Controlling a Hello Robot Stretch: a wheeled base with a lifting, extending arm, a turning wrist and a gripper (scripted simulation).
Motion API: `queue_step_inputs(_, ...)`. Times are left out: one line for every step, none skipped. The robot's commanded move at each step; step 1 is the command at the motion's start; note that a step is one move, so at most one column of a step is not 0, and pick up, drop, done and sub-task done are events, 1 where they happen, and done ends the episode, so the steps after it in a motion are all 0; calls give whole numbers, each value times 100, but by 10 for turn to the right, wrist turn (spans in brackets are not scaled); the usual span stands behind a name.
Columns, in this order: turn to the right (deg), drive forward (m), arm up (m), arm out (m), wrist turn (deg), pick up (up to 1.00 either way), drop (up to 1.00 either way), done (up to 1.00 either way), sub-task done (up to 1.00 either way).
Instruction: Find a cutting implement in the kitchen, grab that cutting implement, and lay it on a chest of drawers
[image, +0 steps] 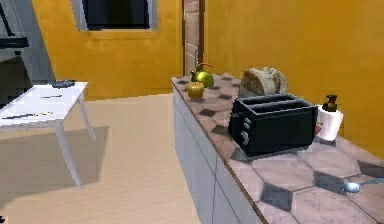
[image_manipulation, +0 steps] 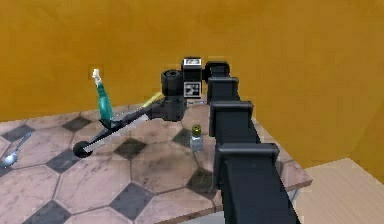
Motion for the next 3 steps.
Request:
queue_step_inputs(0, 0, 0, 0, -450, 0, 0, 0, 0)
queue_step_inputs(0, 0, 0, 0, -30, 0, 0, 0, 0)
queue_step_inputs(0, 0, 0, -24, 0, 0, 0, 0, 0)
